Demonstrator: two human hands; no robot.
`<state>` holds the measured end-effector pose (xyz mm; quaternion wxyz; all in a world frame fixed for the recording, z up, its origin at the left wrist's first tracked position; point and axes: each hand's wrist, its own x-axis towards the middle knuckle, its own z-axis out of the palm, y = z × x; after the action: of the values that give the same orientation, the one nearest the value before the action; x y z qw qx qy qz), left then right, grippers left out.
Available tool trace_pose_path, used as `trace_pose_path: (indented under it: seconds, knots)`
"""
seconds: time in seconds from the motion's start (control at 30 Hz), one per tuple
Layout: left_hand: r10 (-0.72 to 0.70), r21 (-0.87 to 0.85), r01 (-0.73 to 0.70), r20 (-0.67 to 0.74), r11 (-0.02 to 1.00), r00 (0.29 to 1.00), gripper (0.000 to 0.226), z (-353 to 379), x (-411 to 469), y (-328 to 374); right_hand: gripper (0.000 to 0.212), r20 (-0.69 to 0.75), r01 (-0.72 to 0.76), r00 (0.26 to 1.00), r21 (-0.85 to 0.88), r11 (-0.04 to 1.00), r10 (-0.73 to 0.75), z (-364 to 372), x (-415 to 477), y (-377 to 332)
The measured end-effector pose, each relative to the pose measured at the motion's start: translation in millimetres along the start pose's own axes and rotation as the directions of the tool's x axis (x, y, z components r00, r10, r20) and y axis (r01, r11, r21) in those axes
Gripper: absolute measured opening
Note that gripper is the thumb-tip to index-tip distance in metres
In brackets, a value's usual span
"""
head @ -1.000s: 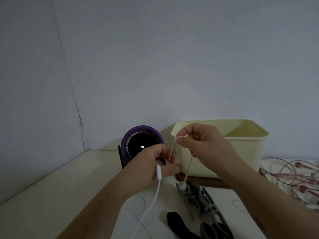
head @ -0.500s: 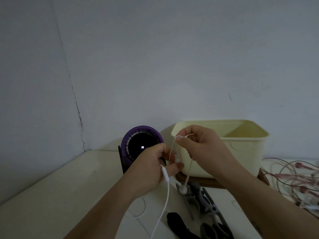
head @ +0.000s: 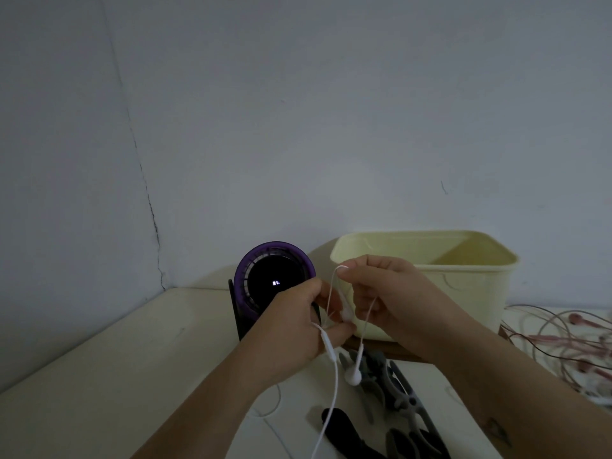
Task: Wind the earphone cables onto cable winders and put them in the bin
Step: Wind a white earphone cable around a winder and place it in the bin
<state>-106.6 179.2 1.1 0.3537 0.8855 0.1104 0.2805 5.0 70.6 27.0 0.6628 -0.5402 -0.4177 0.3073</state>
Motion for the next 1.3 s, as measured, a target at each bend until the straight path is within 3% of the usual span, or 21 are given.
trace_pose_path:
  seconds: [0.23, 0.37, 0.53, 0.7, 0.93, 1.07, 1.2, 1.3]
  knots:
    - [0.000, -0.028, 0.000, 0.014, 1.000, 1.000, 0.013, 2, 2, -7, 0.046, 0.061, -0.068, 0.997, 0.201, 0.977, 0.057, 1, 1, 1]
    - [-0.030, -0.182, 0.035, 0.033, 0.983, 0.999, 0.008, -2, 3, -4, 0.037, -0.022, -0.036, 0.999, 0.220, 0.975, 0.042, -4, 3, 1]
    - [-0.169, -0.290, 0.154, -0.026, 0.945, 0.985, 0.006, -2, 7, -3, 0.016, -0.176, 0.068, 0.980, -0.123, 0.990, -0.089, -9, 8, 4]
    - [-0.165, -0.375, 0.154, 0.001, 0.914, 0.986, 0.006, -5, 2, 8, 0.014, -0.187, 0.170, 0.944, -0.431, 0.886, -0.272, -11, 7, 2]
    - [-0.177, -0.412, 0.140, -0.053, 0.900, 0.983, 0.011, -3, 2, 17, 0.014, -0.209, 0.145, 0.918, -0.612, 0.777, -0.336, -15, 7, 5]
    - [-0.154, -0.256, 0.124, -0.101, 0.959, 0.983, 0.010, -6, 2, 12, 0.014, -0.193, 0.143, 0.929, -0.599, 0.788, -0.315, -12, 7, 6]
    - [-0.160, -0.128, 0.138, -0.175, 0.982, 0.972, 0.019, -7, -2, 11, 0.014, -0.174, 0.137, 0.956, -0.443, 0.886, -0.235, -6, 5, 6]
    - [-0.215, -0.141, 0.191, -0.186, 0.971, 0.959, 0.015, -11, 0, 11, 0.015, -0.130, 0.100, 0.979, -0.361, 0.927, -0.157, -3, 3, 3]
